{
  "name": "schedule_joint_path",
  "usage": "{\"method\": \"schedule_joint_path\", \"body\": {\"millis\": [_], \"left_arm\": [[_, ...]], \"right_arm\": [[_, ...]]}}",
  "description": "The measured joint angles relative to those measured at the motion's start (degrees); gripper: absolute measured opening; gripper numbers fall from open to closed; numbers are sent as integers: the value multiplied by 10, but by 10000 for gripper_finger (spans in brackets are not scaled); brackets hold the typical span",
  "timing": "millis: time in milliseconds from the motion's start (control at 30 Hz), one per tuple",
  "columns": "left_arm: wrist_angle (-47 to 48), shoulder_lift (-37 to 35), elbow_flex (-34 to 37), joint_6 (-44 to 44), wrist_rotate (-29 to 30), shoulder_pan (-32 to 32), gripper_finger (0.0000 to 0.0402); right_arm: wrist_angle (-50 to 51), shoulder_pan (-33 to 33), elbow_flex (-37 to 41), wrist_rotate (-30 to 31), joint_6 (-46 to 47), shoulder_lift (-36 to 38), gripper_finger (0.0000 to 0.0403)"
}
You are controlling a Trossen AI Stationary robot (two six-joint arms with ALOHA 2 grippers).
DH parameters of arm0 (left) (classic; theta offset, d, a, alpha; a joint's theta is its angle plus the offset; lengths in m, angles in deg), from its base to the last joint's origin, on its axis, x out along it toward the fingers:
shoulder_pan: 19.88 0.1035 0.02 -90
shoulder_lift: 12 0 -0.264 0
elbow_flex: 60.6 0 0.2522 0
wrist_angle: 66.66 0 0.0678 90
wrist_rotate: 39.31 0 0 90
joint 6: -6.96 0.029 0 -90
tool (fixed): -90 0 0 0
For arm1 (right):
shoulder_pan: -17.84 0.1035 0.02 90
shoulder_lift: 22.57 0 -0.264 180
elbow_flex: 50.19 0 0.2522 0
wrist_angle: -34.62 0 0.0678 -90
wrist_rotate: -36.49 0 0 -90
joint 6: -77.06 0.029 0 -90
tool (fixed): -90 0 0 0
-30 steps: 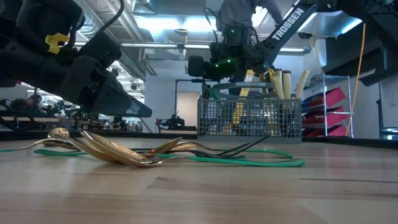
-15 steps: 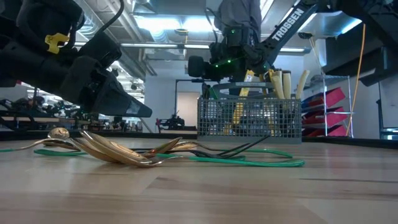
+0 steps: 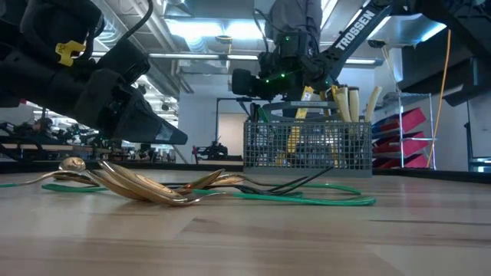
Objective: Sort silverware
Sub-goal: Put the black fork into the gray organizer
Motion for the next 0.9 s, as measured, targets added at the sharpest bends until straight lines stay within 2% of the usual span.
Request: {"method": "schedule_joint_path", "body": {"millis": [200,400,533,600,733,800,900], "left_arm": [[0,0,0,0,-12,0,141],[4,0,0,0,-18,-1,141],[5,0,0,0,-18,-1,141],[7,0,0,0,-19,-1,141],[14,0,0,1,-19,-1,141],[14,0,0,6,-19,-1,141],[14,0,0,10,-19,-1,141]], "right_arm": [[37,8,0,-6,-120,34,85],[156,13,-1,-49,-244,102,85],[240,-1,-13,-100,-266,148,85],[362,-18,-63,-159,-264,152,85],[661,-56,-245,-290,-223,111,76],[759,-67,-336,-308,-213,83,73],[836,-73,-451,-313,-185,47,74]]}}
